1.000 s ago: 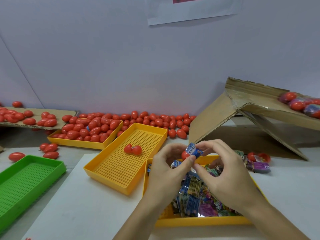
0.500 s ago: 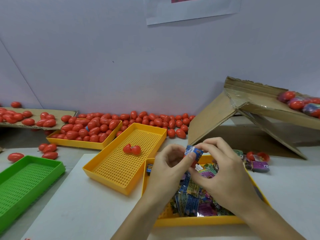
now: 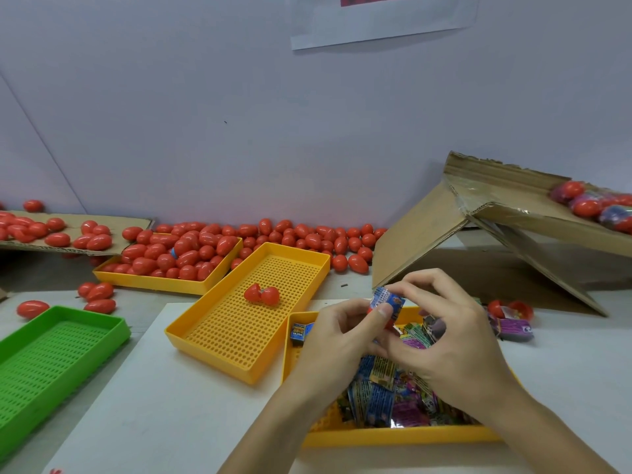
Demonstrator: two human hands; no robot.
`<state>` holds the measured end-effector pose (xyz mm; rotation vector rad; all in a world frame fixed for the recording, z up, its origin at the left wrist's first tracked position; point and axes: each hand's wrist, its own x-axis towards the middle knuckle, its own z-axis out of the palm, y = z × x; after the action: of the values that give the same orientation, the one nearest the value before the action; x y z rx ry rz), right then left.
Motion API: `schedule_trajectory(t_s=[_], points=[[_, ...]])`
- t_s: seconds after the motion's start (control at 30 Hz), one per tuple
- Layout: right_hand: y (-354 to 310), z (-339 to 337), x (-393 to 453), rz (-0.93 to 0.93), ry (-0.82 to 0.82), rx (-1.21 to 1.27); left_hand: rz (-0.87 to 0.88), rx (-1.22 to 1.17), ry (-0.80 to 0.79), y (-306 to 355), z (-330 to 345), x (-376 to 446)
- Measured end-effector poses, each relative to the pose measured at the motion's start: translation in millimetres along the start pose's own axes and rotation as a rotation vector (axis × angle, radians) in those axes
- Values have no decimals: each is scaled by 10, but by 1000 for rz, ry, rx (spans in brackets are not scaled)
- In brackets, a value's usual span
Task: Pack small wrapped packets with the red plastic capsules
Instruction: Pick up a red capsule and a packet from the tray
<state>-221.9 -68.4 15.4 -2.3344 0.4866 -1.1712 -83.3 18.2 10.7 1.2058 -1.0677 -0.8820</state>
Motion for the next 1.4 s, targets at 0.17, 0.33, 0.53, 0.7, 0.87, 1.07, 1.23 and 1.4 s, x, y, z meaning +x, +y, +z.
schedule_trajectory(t_s=[0.17,0.33,0.53,0.7,0.87,1.07,1.23,1.4], points=[[-41,-9,6,-14,-73,99,0,-19,-44,25,16,-33],[-39,-16,1,-13,-86,112,-41,38,-95,74,49,-52],[-2,-16,6,5,-95,146,-60,38,-111,84,42,-43],[-30,11,-7,-3,-70,118,-61,12,-62,54,42,-49],[-56,38,-17,-39,-48,12,-47,47,-64,39,55,-48],[-29,17,-19,-19,-17,-29,-49,48,-91,55,71,-42],[-18,13,-22,2,-15,4,-57,50,-82,39,67,-38],[18,14,-17,50,-54,100,-56,54,-71,40,56,-35]])
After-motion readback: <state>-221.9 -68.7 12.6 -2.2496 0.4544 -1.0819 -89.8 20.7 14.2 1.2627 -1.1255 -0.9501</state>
